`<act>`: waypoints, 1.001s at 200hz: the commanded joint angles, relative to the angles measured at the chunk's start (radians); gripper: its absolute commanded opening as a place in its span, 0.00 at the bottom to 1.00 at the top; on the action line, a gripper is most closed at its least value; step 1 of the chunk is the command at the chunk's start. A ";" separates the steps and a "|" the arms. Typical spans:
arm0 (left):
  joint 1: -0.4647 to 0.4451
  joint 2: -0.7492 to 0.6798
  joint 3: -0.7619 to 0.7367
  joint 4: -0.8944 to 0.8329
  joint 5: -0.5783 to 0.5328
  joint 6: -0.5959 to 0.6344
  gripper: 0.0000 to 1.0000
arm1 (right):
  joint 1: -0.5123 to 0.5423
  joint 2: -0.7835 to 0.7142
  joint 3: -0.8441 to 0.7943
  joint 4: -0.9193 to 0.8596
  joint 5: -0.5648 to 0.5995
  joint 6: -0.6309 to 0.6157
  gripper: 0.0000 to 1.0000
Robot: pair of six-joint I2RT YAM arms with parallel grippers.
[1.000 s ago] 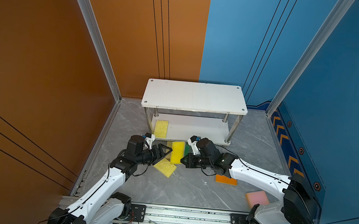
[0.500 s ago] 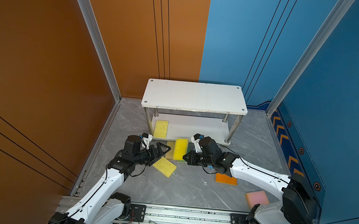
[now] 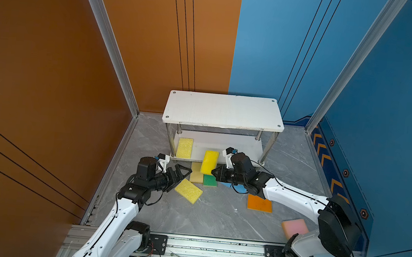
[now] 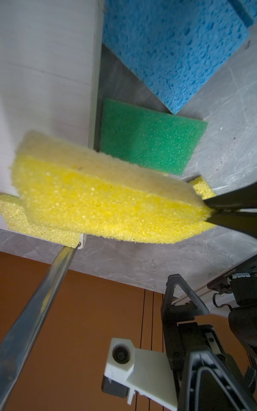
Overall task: Place and organize the cleaning sponges onto the shelf
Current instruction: 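Carry the foam sponge into the lower tier while the left gripper draws back, then lower the yellow foam sponge beside the cellulose sponge on the lower tier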
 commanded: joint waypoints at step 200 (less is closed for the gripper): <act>0.168 -0.050 -0.013 -0.091 0.151 0.066 0.98 | -0.158 0.524 0.493 -0.033 -0.328 -0.067 0.00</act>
